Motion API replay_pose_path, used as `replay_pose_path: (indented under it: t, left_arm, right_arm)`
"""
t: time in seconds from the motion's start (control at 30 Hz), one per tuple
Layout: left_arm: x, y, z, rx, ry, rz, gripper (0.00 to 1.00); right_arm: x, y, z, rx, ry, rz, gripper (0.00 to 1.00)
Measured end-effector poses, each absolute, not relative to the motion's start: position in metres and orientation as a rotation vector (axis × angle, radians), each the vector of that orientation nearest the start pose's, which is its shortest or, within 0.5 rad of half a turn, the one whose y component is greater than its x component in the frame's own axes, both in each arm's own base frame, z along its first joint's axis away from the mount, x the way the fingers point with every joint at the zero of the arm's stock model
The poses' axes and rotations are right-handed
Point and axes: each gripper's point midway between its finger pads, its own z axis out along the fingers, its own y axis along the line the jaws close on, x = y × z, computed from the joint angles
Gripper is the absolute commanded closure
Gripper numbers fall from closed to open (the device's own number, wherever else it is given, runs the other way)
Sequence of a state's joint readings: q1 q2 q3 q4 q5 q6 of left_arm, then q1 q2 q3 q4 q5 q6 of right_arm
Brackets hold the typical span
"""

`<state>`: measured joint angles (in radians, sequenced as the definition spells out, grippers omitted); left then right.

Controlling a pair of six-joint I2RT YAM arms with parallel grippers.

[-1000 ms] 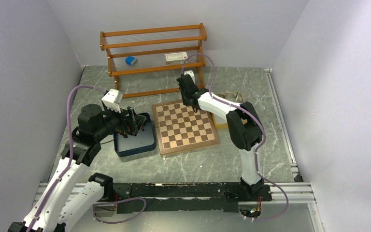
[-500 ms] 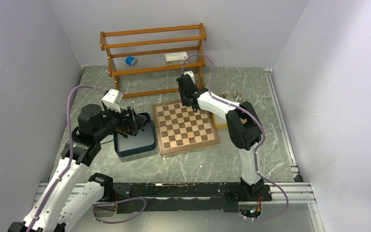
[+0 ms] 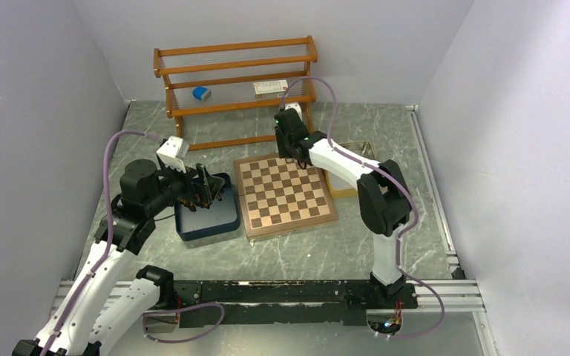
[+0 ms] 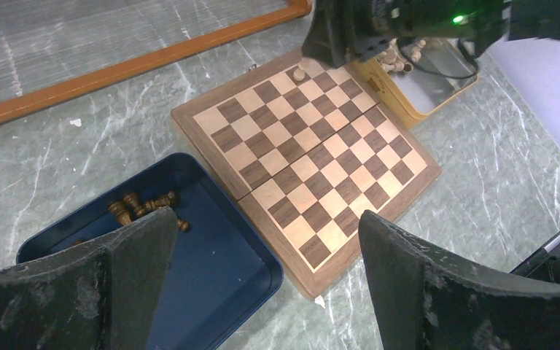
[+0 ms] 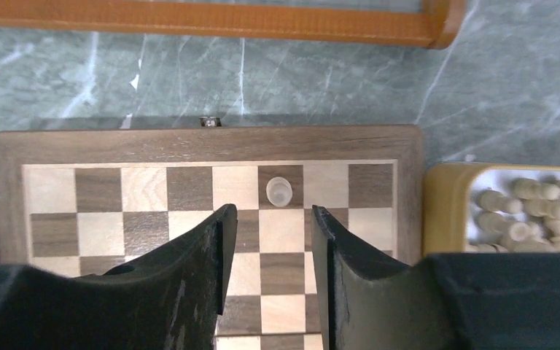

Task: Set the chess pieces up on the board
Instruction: Place the chess piece on the chessboard, then pick up the chess piece from the storage box.

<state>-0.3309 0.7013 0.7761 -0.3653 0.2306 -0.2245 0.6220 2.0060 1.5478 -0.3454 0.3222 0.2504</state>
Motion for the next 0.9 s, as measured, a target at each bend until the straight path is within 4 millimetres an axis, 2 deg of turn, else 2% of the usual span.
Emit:
replay_pose_path:
  t: [0.17, 0.27, 0.33, 0.43, 0.57, 0.67, 0.8, 0.9]
  left_arm:
    - [0.249, -0.138, 0.251, 0.263, 1.889, -0.595, 0.01]
    - [0.250, -0.138, 0.250, 0.263, 1.893, -0.595, 0.01]
    - [0.250, -0.138, 0.249, 0.263, 1.897, -0.595, 0.01]
    - [0.251, -0.138, 0.248, 0.263, 1.901, -0.595, 0.01]
    - [0.251, -0.138, 0.248, 0.263, 1.901, -0.595, 0.01]
    - [0.251, -0.138, 0.248, 0.263, 1.901, -0.595, 0.01]
    - [0.251, -0.138, 0.248, 0.263, 1.901, -0.595, 0.01]
    - [0.251, -0.138, 0.248, 0.263, 1.902, -0.595, 0.01]
  right_arm:
    - [0.446, 0.249, 0.137, -0.232, 2.236, 0.062, 0.60]
    - [0.449, 0.232, 0.150, -0.194, 2.213, 0.040, 0.62]
    - [0.450, 0.216, 0.152, -0.163, 2.214, 0.020, 0.63]
    - [0.450, 0.186, 0.145, -0.109, 2.234, -0.019, 0.64]
    - [0.451, 0.139, 0.129, -0.010, 2.279, -0.078, 0.65]
    - [0.451, 0.112, 0.116, 0.046, 2.310, -0.116, 0.66]
    - [0.453, 0.096, 0.108, 0.078, 2.330, -0.131, 0.65]
    - [0.454, 0.091, 0.099, 0.074, 2.356, -0.121, 0.65]
